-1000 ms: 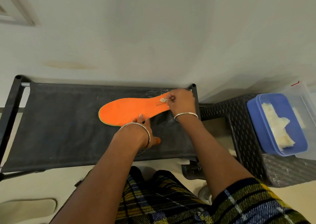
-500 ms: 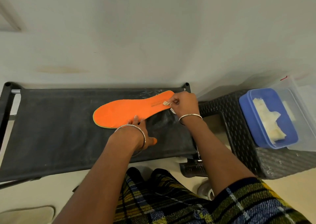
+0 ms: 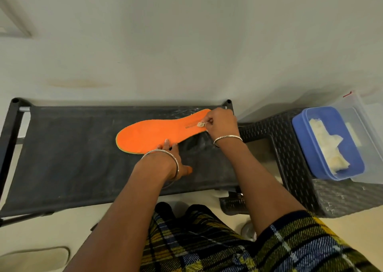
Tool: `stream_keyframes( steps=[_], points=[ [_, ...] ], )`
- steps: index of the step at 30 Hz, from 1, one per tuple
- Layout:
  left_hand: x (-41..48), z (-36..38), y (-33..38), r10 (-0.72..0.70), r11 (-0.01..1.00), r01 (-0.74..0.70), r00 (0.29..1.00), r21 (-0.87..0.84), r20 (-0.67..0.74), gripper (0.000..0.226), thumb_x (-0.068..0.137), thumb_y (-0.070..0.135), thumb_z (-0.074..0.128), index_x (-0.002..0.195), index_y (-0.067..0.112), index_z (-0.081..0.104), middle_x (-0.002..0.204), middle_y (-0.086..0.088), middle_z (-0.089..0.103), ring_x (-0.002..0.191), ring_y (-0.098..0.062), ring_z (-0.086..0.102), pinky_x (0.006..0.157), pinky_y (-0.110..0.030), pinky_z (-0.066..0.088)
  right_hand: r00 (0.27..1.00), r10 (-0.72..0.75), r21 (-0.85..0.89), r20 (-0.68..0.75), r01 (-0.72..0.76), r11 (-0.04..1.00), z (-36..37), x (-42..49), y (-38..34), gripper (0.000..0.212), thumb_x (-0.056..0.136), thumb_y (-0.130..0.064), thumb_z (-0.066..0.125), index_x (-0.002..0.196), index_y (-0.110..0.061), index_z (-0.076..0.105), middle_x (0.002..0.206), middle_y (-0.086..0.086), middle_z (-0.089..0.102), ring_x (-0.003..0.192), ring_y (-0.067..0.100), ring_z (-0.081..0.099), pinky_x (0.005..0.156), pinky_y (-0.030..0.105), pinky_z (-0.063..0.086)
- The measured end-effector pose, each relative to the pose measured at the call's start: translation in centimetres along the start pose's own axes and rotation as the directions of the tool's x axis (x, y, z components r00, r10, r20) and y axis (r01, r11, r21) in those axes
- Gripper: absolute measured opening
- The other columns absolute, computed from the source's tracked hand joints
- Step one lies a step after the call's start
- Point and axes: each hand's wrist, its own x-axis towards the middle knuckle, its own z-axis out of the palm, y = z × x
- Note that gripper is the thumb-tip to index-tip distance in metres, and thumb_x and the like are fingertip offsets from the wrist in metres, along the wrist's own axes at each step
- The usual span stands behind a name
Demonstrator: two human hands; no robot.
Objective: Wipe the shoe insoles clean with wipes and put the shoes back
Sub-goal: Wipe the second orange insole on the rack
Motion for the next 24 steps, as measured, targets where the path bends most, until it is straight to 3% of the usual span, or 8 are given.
stream_keyframes(
  steps=[4, 9, 12, 17, 24],
  points=[
    [0.4, 0.2, 0.2, -0.01, 1.0, 0.01, 1.0, -0.017, -0.005, 0.09, 0.097, 0.053, 0.045, 0.153, 0.017, -0.015, 0.159, -0.008, -0.023, 0.149, -0.031, -0.007, 0.121, -0.046, 0.009, 0.992, -0.095, 0.013, 0.083, 0.095, 0.995, 0.9, -0.2, -2.2, 0.026, 0.09, -0.007, 0.058, 0.105, -0.017, 0.078, 0.111, 0.006, 0.072, 0.109, 0.027, 0.063, 0.093, 0.034, 0.05],
    [0.7, 0.5, 0.2, -0.009, 0.999, 0.008, 1.0, -0.053, -0.022, 0.093, 0.095, 0.053, 0.048, 0.153, 0.022, -0.017, 0.159, -0.008, -0.022, 0.149, -0.031, -0.009, 0.121, -0.046, 0.008, 0.93, -0.312, -0.028, 0.195, 0.324, 0.946, 1.7, -1.1, -5.1, 0.023, 0.091, -0.013, 0.06, 0.106, -0.019, 0.077, 0.11, 0.004, 0.072, 0.108, 0.025, 0.061, 0.085, 0.031, 0.046],
    [0.3, 0.2, 0.1, -0.008, 1.0, 0.008, 1.0, -0.021, -0.004, 0.091, 0.096, 0.054, 0.045, 0.153, 0.017, -0.017, 0.159, -0.008, -0.022, 0.149, -0.031, -0.007, 0.121, -0.045, 0.008, 0.954, -0.239, -0.031, 0.181, 0.249, 0.968, 0.9, -0.1, -2.9, 0.021, 0.09, -0.014, 0.063, 0.103, -0.02, 0.078, 0.11, 0.003, 0.073, 0.109, 0.025, 0.063, 0.091, 0.034, 0.05],
    [-0.3, 0.0, -0.3, 0.004, 1.0, -0.004, 1.0, 0.005, -0.002, 0.089, 0.096, 0.056, 0.042, 0.153, 0.016, -0.014, 0.16, -0.008, -0.021, 0.149, -0.03, -0.004, 0.121, -0.044, 0.009, 0.999, -0.038, -0.05, 0.011, 0.038, 0.998, -0.2, 0.3, 0.7, 0.021, 0.092, -0.014, 0.063, 0.105, -0.02, 0.078, 0.112, 0.001, 0.072, 0.111, 0.026, 0.061, 0.098, 0.035, 0.045],
    [0.2, 0.3, 0.2, -0.011, 0.999, 0.01, 1.0, -0.038, -0.015, 0.093, 0.095, 0.052, 0.049, 0.153, 0.018, -0.016, 0.16, -0.008, -0.021, 0.149, -0.031, -0.008, 0.121, -0.045, 0.008, 0.935, -0.3, 0.089, 0.187, 0.288, 0.954, 2.1, -0.9, -5.4, 0.018, 0.087, -0.015, 0.066, 0.098, -0.021, 0.08, 0.103, -0.001, 0.074, 0.102, 0.021, 0.065, 0.084, 0.03, 0.048]
  ],
)
